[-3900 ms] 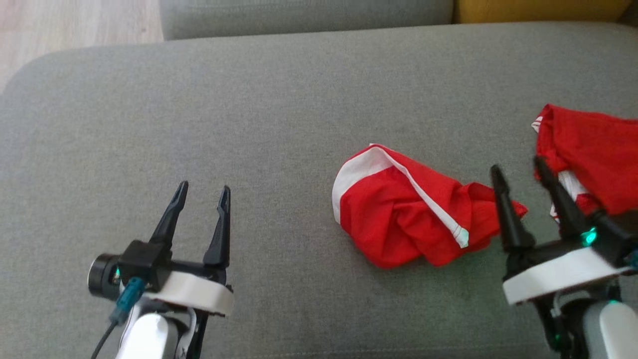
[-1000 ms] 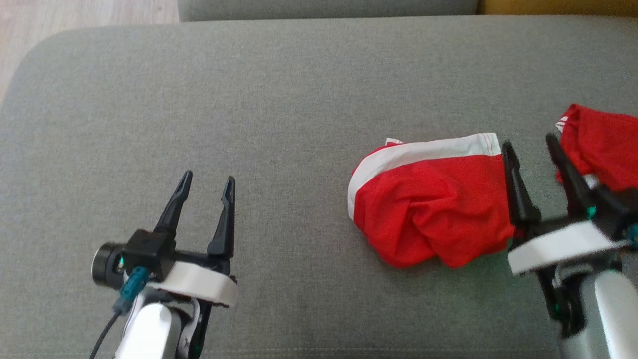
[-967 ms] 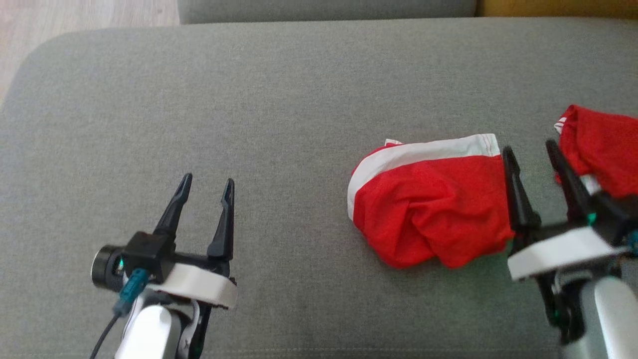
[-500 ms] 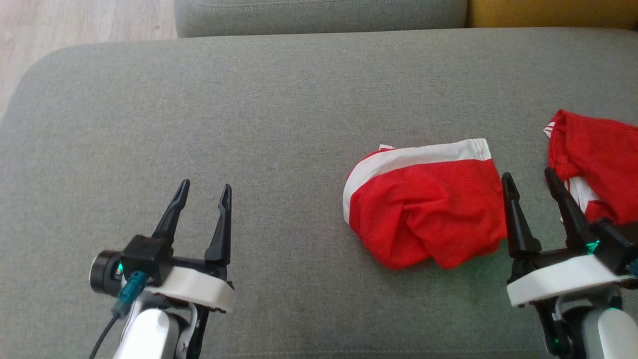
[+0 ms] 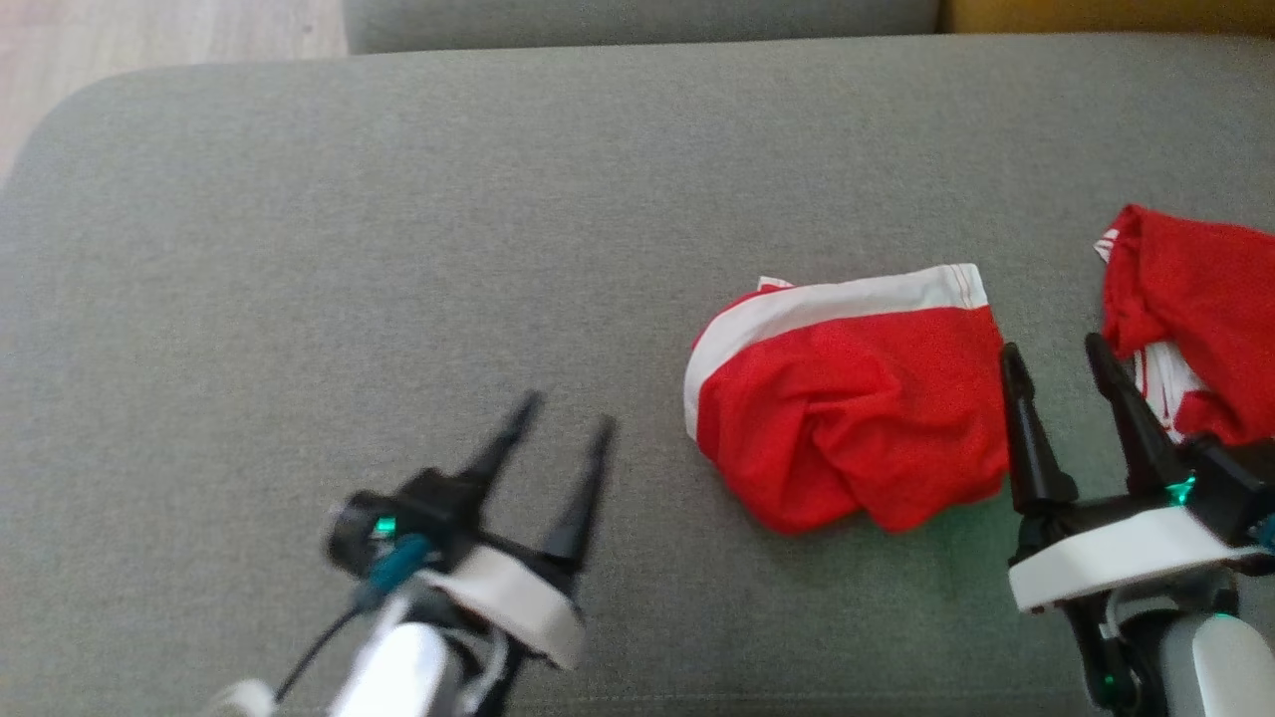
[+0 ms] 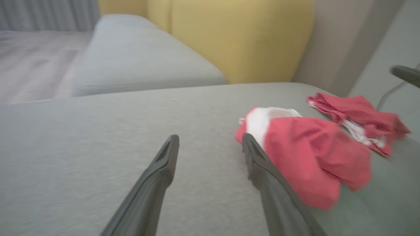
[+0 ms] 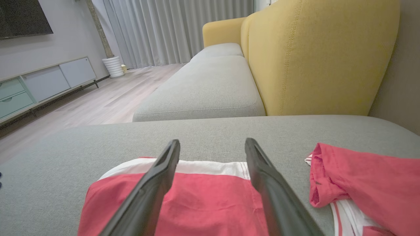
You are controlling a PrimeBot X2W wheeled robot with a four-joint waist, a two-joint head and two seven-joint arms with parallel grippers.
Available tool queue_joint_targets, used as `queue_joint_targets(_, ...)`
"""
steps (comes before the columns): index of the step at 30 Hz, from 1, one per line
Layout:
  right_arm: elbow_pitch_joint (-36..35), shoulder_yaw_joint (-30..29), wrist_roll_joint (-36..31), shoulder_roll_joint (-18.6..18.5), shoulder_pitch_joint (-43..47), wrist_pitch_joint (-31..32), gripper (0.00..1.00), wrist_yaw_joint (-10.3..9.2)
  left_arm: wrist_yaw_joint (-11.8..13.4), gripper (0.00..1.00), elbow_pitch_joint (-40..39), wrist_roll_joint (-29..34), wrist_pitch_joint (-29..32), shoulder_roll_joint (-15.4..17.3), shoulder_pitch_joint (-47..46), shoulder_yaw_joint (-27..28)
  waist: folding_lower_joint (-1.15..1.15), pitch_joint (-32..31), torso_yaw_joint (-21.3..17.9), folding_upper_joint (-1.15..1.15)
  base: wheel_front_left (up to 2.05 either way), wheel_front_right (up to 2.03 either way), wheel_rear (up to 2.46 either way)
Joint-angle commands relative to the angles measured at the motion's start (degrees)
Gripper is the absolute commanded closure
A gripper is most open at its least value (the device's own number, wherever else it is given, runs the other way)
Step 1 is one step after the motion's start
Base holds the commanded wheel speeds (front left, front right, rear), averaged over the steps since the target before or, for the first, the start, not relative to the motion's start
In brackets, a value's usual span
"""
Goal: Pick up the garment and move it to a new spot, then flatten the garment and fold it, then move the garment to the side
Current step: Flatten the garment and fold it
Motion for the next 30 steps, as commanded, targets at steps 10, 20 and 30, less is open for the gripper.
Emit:
queue_joint_targets(10,-2.3,2.1,1.2,-0.1,-3.3,-0.1,0.0,0.39,-2.8,0.0,9.5,-6.9,4.0,-1.9,-9.6,-7.8,0.0,4.1,-4.9,0.0,0.0,0.0,0.0)
queue_joint_targets(20,-2.1,1.1,2.1,0.5,-3.3,-0.6,0.0,0.39,-1.9,1.0,16.5,-14.2,0.9,-1.9,-14.7,-10.8,0.0,5.1,-6.3,0.0,0.0,0.0,0.0)
queue_joint_targets(30,-1.5,-0.2,3.6,1.2,-2.6,-1.0,0.0,0.39,7.2,1.0,11.2,-7.0,-4.2,3.2,-17.7,-6.7,0.0,4.0,-4.4,0.0,0.0,0.0,0.0)
